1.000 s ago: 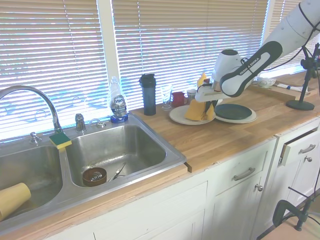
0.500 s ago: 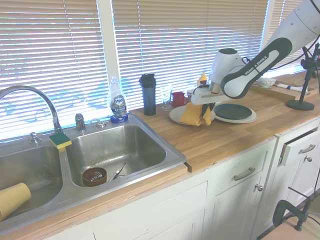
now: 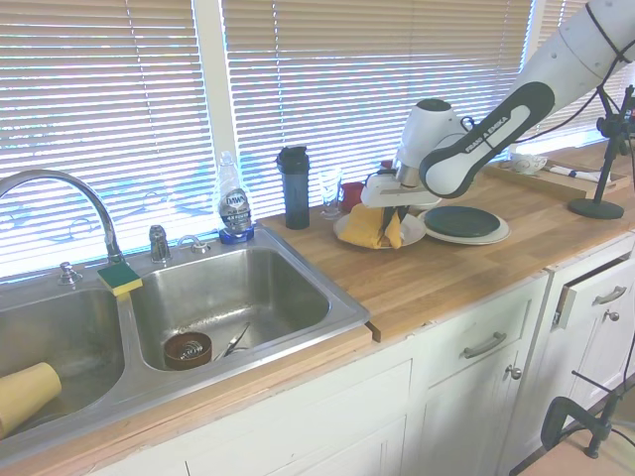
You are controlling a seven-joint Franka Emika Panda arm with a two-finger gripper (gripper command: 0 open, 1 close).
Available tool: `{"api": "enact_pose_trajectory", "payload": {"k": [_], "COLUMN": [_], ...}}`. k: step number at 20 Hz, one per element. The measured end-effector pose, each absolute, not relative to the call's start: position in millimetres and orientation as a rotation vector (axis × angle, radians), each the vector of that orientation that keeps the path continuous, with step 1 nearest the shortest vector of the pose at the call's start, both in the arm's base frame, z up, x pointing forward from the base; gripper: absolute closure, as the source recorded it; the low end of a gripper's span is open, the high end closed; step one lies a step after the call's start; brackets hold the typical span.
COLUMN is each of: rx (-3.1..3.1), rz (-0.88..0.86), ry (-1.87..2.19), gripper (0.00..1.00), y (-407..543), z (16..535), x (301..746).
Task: Wipe the white plate in clockwise motion
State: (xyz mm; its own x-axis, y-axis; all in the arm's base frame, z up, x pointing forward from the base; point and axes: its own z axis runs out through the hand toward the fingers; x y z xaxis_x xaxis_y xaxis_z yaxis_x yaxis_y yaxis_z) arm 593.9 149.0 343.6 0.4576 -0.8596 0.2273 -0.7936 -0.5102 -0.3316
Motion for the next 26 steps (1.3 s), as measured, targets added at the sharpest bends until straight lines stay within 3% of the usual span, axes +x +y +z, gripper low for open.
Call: {"api": "enact_pose_trajectory", "payload": {"k": [11, 20, 26], "rx": [-2.435, -2.436, -2.458], "rz": [-0.637, -0.672, -0.675], "ry": [1.551, 1.63, 1.634], "gripper": [1.0, 1.0, 1.0], "y": [108.3, 67.4, 57.5], "z": [347.8, 344.1, 351.6], "x": [650.4, 654.5, 634.6]}}
